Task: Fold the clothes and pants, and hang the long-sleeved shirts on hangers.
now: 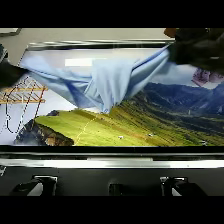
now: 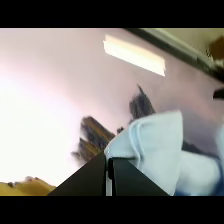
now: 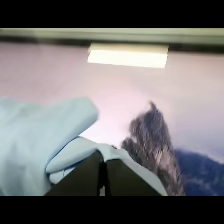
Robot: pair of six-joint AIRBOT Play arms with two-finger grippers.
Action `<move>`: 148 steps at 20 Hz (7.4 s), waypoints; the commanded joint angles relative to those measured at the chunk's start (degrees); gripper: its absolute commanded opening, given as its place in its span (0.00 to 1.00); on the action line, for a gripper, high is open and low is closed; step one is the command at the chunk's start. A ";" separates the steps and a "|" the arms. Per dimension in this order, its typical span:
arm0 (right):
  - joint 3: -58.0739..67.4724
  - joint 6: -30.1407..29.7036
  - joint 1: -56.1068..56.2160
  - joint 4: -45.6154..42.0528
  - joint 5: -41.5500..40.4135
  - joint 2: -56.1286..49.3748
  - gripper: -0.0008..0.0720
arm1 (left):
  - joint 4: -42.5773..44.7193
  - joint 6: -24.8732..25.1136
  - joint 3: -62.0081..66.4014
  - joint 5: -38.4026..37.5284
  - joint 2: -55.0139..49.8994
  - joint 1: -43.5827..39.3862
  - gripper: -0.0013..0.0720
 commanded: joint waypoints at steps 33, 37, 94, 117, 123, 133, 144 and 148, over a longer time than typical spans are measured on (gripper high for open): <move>-0.02 25.24 -0.02 7.56 -14.69 -46.01 0.17 | 8.79 0.26 -12.98 11.69 -31.98 3.19 0.04; 0.02 16.52 -3.06 13.79 -2.84 -42.99 0.77 | 8.79 1.49 -12.74 10.67 -31.93 3.21 0.04; 6.38 17.88 -22.45 13.25 5.29 -42.77 0.07 | 6.23 -2.38 -18.01 -6.47 -31.61 -9.16 0.04; -56.11 -0.57 -23.39 23.02 10.84 -16.70 0.64 | 6.23 -3.23 -19.06 -7.08 -31.61 -12.50 0.04; -58.49 -0.11 -18.18 24.65 3.85 -16.65 0.68 | 6.23 -3.23 -19.06 -8.13 -31.61 -12.50 0.04; -58.49 -0.63 -18.16 27.56 -1.27 -16.65 0.33 | 6.29 -2.56 -19.06 -8.02 -31.61 -12.50 0.04; -47.84 -12.39 -18.18 42.07 11.56 -3.43 0.07 | 6.25 1.46 -13.40 -7.89 -22.14 -9.05 0.04; -27.58 -10.49 -18.18 42.01 11.54 5.55 0.06 | 6.27 1.46 -2.19 -6.69 -10.08 -3.23 0.04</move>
